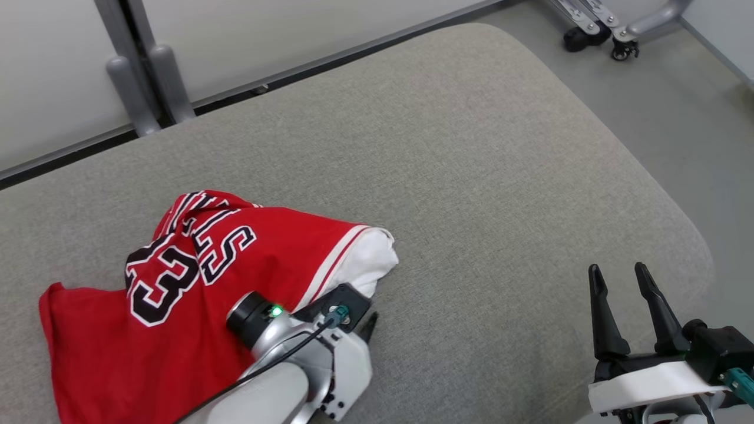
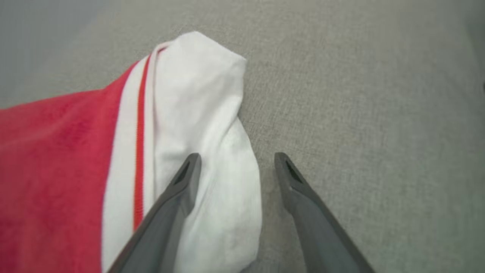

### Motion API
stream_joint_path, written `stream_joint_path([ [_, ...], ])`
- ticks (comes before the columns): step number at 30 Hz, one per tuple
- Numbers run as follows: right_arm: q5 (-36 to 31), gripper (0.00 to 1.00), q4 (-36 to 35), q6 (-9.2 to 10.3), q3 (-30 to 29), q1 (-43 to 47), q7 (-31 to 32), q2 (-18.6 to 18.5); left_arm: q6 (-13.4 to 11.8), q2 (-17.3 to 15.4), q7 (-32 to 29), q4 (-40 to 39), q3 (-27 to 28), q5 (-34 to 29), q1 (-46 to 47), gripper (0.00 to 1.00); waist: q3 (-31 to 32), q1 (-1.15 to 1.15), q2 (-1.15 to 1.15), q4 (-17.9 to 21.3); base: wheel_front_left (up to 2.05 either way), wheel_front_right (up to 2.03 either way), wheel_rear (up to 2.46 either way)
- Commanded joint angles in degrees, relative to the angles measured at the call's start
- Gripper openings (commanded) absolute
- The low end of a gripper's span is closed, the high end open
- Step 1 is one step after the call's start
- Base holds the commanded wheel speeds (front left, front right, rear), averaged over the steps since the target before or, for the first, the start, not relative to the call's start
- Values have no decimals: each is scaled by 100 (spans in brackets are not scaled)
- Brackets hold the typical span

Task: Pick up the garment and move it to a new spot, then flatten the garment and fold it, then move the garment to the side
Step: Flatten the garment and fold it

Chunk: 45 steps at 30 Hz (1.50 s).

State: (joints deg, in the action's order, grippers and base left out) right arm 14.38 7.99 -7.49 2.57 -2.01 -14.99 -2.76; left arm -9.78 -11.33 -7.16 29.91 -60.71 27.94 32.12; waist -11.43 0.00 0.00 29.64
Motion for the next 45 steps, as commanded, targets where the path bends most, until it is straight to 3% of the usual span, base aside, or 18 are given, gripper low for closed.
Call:
stream_joint_path([
  [1, 48, 100, -7, -1, -14, -45, -30, -27, 44, -85, -64, 121, -49, -11, 42, 100, -74, 0, 0, 75, 0, 0, 0],
  [5, 88, 100, -7, -1, -47, -64, -30, -27, 165, -197, -264, 476, -135, 51, -27, 100, -101, 0, 0, 80, 0, 0, 0],
  [6, 95, 100, -3, -1, -54, -65, -30, -26, 185, -197, -268, 522, -137, 73, -43, 37, -97, 0, 0, 69, 0, 0, 0],
  [7, 98, 100, 2, -1, -65, -67, -30, -27, 187, -190, -205, 531, -103, 111, -32, 0, -90, 0, 0, 52, 0, 0, 0],
  [12, 24, 100, 10, -1, -98, -46, -30, -27, 169, -61, 207, 166, 268, 413, 5, 0, 2, 0, 0, -80, 0, 0, 0],
  [19, -108, 100, -4, -1, -155, 15, -30, -28, 272, -79, 620, -950, 1123, 1336, -240, 0, 133, 0, 0, -239, 0, 0, 0],
  [26, -178, 100, 2, -1, -151, -2, -30, -28, 723, 58, 339, -1961, 1770, 2840, -843, 0, 157, 0, 0, -295, 0, 0, 0],
  [29, -191, 100, 11, -1, -141, -22, -30, -28, 684, 161, 297, -1940, 2027, 3302, -1049, 0, 148, 0, 0, -292, 0, 0, 0],
  [30, -190, 100, 12, -1, -139, -27, -30, -27, 684, 198, 274, -1862, 2042, 3406, -1126, 15, 145, 0, 0, -289, 0, 0, 0],
  [31, -186, 100, 17, -1, -135, -30, -30, -28, 696, 213, 204, -1767, 1984, 3443, -1196, 47, 143, 0, 0, -283, 0, 0, 0],
  [32, -186, 100, 17, -1, -135, -30, -30, -28, 696, 213, 204, -1767, 1984, 3443, -1196, 47, 143, 0, 0, -283, 0, 0, 0],
  [33, -183, 100, 22, -1, -125, -34, -30, -28, 717, 189, 161, -1659, 1903, 3394, -1226, 100, 141, 0, 0, -276, 0, 0, 0],
  [39, -153, 100, 34, -1, -125, -29, -30, -27, 413, -161, 328, -798, 1293, 2371, -1084, 100, 135, 0, 0, -251, 0, 0, 0],
  [45, -196, 100, 35, -1, -159, 40, -30, -27, 660, -340, 312, -924, 889, 2059, -1257, 100, 182, 0, 0, -301, 0, 0, 0],
])
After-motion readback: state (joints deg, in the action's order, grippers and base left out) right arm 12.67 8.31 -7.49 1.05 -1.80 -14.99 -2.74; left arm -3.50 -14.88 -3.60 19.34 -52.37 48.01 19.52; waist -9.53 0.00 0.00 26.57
